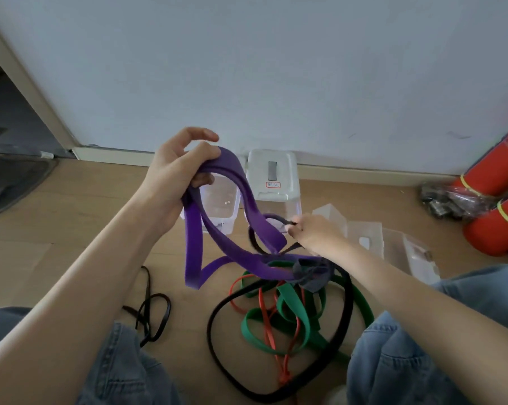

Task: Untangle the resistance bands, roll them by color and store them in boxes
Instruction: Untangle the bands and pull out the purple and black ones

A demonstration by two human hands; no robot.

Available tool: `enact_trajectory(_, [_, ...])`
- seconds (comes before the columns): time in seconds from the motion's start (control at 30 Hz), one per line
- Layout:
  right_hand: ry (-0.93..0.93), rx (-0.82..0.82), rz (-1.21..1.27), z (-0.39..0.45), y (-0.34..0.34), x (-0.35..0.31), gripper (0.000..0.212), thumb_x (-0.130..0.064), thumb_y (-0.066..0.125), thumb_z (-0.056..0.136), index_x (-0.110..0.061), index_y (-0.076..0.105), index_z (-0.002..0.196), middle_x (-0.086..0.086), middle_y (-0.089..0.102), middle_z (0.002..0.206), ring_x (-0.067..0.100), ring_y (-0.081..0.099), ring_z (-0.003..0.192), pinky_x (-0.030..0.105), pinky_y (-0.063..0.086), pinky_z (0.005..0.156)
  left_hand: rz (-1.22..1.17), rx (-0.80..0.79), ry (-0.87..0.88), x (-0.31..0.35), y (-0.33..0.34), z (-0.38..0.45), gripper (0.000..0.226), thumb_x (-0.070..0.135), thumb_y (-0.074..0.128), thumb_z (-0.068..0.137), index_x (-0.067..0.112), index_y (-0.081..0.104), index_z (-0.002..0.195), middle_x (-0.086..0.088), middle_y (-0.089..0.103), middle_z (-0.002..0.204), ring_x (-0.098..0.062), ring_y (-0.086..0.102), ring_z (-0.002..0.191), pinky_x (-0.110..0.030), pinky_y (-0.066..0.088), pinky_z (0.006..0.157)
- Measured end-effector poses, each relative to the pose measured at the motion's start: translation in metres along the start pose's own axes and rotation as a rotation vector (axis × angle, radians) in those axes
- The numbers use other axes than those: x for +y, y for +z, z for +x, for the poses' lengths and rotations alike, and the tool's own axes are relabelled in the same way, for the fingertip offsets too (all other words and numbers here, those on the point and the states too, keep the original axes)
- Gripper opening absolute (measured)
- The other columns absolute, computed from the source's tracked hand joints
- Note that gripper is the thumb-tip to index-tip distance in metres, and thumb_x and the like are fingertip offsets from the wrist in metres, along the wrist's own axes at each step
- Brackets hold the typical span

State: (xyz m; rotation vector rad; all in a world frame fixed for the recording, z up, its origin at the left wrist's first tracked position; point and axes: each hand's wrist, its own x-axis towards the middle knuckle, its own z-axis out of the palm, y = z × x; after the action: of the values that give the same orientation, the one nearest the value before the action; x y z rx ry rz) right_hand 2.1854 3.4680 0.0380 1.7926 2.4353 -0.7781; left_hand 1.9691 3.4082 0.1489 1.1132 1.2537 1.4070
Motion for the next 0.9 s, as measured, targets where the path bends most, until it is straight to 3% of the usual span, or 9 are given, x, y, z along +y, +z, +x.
enact_trajectory(0.17, [-0.088, 0.146, 0.121, -0.004, -0.017, -0.01, 0.025, -0.025, 0.05, 0.094, -0.009, 0.069, 0.095, 0.008, 0.069, 0.093, 0.02, 0.059, 0.082, 0.027, 0.036, 0.066, 0.668, -0.006, -0.187, -0.035, -0.012, 0.007, 0.025, 0.034, 0.053, 0.087, 0.018, 0.054, 0.068, 0.005, 0.053, 0.055, -0.011, 0.047, 0.051, -0.028, 0.04, 0.06])
enact_trajectory(0.23, [-0.108, 0.265, 0.311, -0.007, -0.03, -0.013, 0.021, -0.022, 0.054, 0.093, -0.011, 0.07, 0.101, 0.005, 0.069, 0.1, 0.016, 0.061, 0.089, 0.024, 0.041, 0.072, 1.019, 0.001, -0.287, -0.047, -0.025, 0.009, 0.024, 0.04, 0.056, 0.085, 0.021, 0.057, 0.1, -0.002, 0.063, 0.09, -0.02, 0.058, 0.085, -0.032, 0.045, 0.078])
enact_trajectory(0.3, [-0.158, 0.315, 0.569, -0.012, -0.047, -0.021, 0.019, -0.02, 0.056, 0.092, -0.014, 0.068, 0.105, -0.003, 0.069, 0.094, 0.002, 0.062, 0.073, 0.017, 0.043, 0.063, 1.184, -0.099, -0.359, -0.056, -0.029, 0.009, 0.057, 0.039, 0.059, 0.085, 0.018, 0.041, 0.134, -0.007, 0.053, 0.129, -0.029, 0.049, 0.117, -0.038, 0.039, 0.099])
enact_trajectory(0.37, [-0.204, 0.26, 0.761, -0.019, -0.059, -0.031, 0.015, -0.019, 0.056, 0.093, -0.018, 0.068, 0.101, -0.015, 0.065, 0.07, 0.0, 0.047, 0.04, 0.015, 0.035, 0.041, 0.975, -0.266, -0.337, -0.059, -0.019, 0.005, 0.071, 0.041, 0.067, 0.08, 0.023, 0.033, 0.14, 0.005, 0.043, 0.136, -0.016, 0.045, 0.121, -0.028, 0.035, 0.099])
enact_trajectory(0.47, [-0.294, 0.11, 0.907, -0.03, -0.06, -0.05, 0.01, -0.017, 0.059, 0.091, -0.021, 0.068, 0.093, -0.011, 0.056, 0.05, 0.003, 0.034, 0.03, 0.016, 0.029, 0.033, 0.638, -0.461, -0.281, -0.069, 0.013, -0.01, 0.056, 0.038, 0.077, 0.072, 0.041, 0.041, 0.115, 0.021, 0.052, 0.11, 0.02, 0.051, 0.09, 0.0, 0.037, 0.078])
enact_trajectory(0.63, [-0.294, 0.239, 0.827, -0.032, -0.077, -0.048, 0.008, -0.018, 0.062, 0.089, -0.021, 0.069, 0.09, -0.012, 0.062, 0.056, 0.006, 0.037, 0.031, 0.018, 0.032, 0.035, 0.701, -0.465, -0.287, -0.072, 0.021, -0.012, 0.023, 0.017, 0.059, 0.089, 0.021, 0.05, 0.109, 0.0, 0.071, 0.079, -0.006, 0.065, 0.08, -0.03, 0.046, 0.091])
enact_trajectory(0.7, [-0.209, 0.23, 0.877, -0.032, -0.079, -0.041, 0.009, -0.016, 0.059, 0.091, -0.013, 0.067, 0.095, -0.009, 0.059, 0.059, 0.007, 0.035, 0.032, 0.021, 0.035, 0.041, 0.651, -0.455, -0.302, -0.064, 0.012, -0.006, 0.045, 0.022, 0.065, 0.085, 0.024, 0.044, 0.124, 0.004, 0.07, 0.094, -0.004, 0.062, 0.093, -0.027, 0.044, 0.092])
enact_trajectory(0.8, [-0.266, -0.033, 1.337, -0.038, -0.07, -0.055, 0.006, -0.013, 0.05, 0.094, -0.01, 0.056, 0.094, 0.0, 0.049, 0.059, 0.011, 0.036, 0.037, 0.028, 0.039, 0.056, 0.357, -0.578, -0.319, -0.061, 0.02, -0.012, 0.067, 0.023, 0.073, 0.078, 0.038, 0.034, 0.131, 0.023, 0.051, 0.122, 0.013, 0.047, 0.111, -0.011, 0.044, 0.088])
enact_trajectory(0.9, [-0.356, -0.2, 1.583, -0.042, -0.063, -0.072, 0.009, -0.016, 0.043, 0.097, -0.011, 0.049, 0.091, 0.001, 0.046, 0.061, 0.014, 0.041, 0.044, 0.028, 0.047, 0.062, 0.303, -0.689, -0.321, -0.083, 0.05, -0.033, 0.067, 0.02, 0.072, 0.08, 0.03, 0.039, 0.137, 0.014, 0.048, 0.137, 0.001, 0.044, 0.125, -0.022, 0.04, 0.102])
